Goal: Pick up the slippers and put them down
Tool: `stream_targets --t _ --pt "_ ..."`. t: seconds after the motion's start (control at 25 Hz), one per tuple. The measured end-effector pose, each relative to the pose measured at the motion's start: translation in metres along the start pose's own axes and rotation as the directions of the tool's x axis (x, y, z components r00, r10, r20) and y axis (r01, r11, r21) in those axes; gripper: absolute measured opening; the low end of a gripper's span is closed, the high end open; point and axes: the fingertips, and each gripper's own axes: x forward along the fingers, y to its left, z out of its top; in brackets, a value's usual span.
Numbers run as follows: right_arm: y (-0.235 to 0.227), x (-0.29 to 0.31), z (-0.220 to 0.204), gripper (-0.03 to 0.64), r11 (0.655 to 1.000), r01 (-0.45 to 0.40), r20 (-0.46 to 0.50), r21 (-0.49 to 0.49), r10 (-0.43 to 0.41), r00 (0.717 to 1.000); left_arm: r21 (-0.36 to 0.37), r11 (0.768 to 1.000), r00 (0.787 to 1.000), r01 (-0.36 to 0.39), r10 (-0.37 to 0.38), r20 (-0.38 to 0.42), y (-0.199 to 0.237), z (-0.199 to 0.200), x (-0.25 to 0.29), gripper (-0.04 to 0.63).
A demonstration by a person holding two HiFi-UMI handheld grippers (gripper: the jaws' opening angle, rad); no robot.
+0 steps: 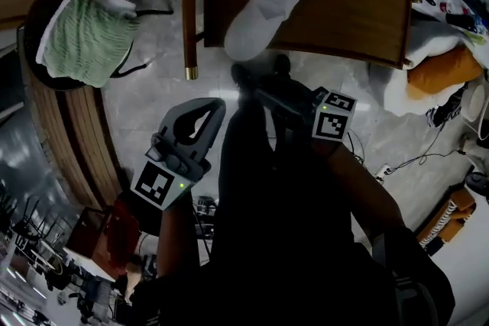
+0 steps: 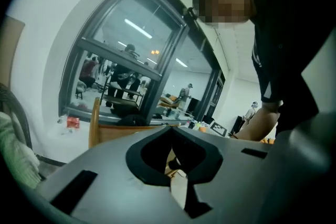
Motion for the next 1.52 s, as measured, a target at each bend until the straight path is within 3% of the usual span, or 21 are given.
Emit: stream_targets --t 0.12,0.24,0.32,0.48,0.72,0.96,1.2,1.52 --pt "-0.040 0.014 -0.024 0.178 0.994 0.029 -0.089 0.102 -0.020 0.996 0.004 1.000 1.000 0.004 -0.004 -0.017 0.001 -0.016 0.014 0.012" --pt "-0.073 0.026 -0.042 0.204 0.991 0.016 -0.167 0.136 0.007 0.986 -0.019 1.000 1.000 0.016 -0.016 -0.023 0.001 -0.040 0.029 0.012" --pt "-0.093 0.030 -0.041 0.210 0.984 0.019 -0.149 0.176 0.007 0.989 -0.047 0.998 0.999 0.030 -0.032 -0.032 -0.002 -0.059 0.039 0.012" --pt "-0.116 0.045 -0.021 0.218 0.956 0.004 -0.011 0.295 -0.001 1.000 -0.088 0.994 0.994 0.065 -0.072 -0.081 -0.009 -0.091 0.051 0.012" --pt "-0.129 0.066 -0.020 0.224 0.913 -0.036 0.046 0.405 0.018 0.999 -0.160 0.984 0.992 0.077 -0.092 -0.088 -0.017 -0.110 0.062 0.012" --pt "-0.127 0.084 -0.014 0.222 0.898 -0.112 0.054 0.425 0.098 0.994 -0.188 0.977 0.988 0.100 -0.120 -0.100 -0.022 -0.116 0.062 0.012" --pt "-0.128 0.094 -0.021 0.222 0.907 -0.096 -0.008 0.411 0.109 0.994 -0.185 0.978 0.988 0.096 -0.117 -0.103 -0.018 -0.120 0.059 0.012" --pt "-0.123 0.106 -0.021 0.221 0.898 -0.127 0.013 0.422 0.134 0.991 -0.192 0.977 0.988 0.089 -0.111 -0.106 -0.015 -0.127 0.052 0.012"
